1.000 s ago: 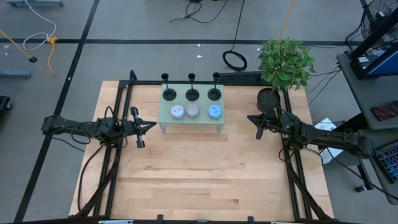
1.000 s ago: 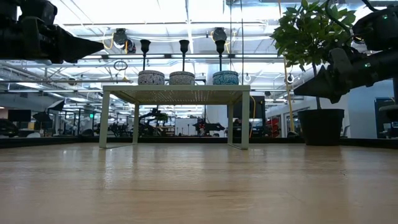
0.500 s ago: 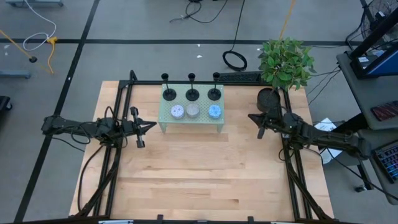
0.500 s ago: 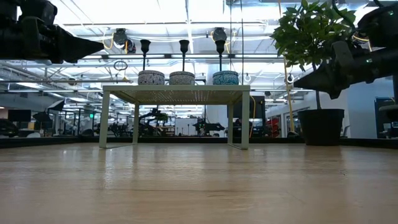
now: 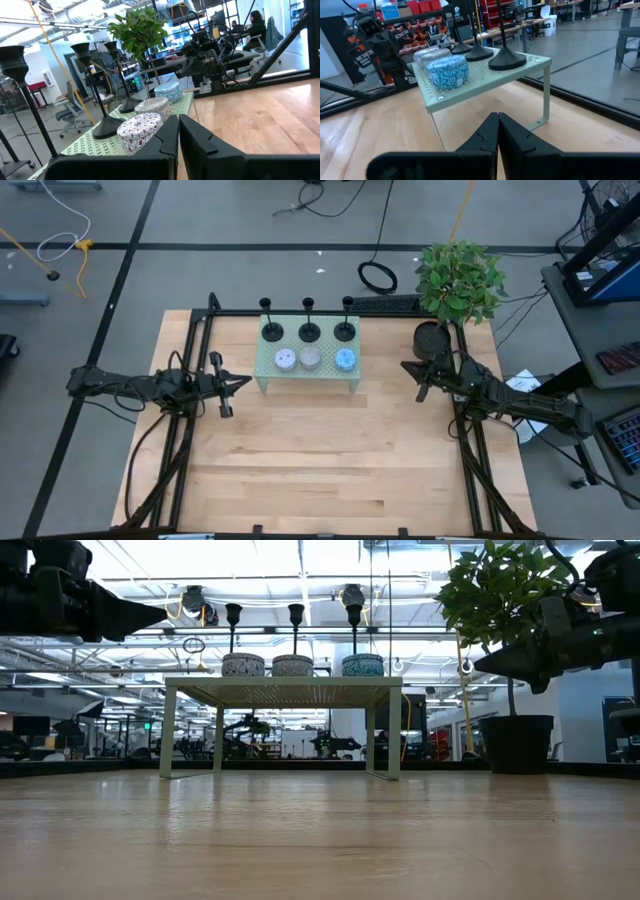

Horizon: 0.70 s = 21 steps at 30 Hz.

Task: Pick & Place candle stick holders
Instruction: Return to Home Position

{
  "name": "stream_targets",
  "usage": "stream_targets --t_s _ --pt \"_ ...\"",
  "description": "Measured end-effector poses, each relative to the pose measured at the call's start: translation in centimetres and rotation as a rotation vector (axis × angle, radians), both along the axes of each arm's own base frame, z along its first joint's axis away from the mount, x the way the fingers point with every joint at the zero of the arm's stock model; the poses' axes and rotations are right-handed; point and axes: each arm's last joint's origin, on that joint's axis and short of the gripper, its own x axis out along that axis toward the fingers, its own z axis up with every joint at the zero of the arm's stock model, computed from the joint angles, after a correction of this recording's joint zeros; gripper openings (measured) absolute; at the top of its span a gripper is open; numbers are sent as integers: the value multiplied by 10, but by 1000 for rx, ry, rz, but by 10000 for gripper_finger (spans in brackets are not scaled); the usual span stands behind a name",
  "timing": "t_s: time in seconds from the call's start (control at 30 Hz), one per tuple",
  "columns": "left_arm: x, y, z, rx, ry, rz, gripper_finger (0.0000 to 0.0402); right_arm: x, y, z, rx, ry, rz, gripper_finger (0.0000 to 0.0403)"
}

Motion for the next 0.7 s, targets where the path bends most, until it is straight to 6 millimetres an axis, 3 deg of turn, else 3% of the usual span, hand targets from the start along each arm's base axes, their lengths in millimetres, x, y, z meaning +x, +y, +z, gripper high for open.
stream_targets --t_s 0.7 --pt "0 0 0 0 0 0 21 -2 -3 1 -4 -12 -28 0"
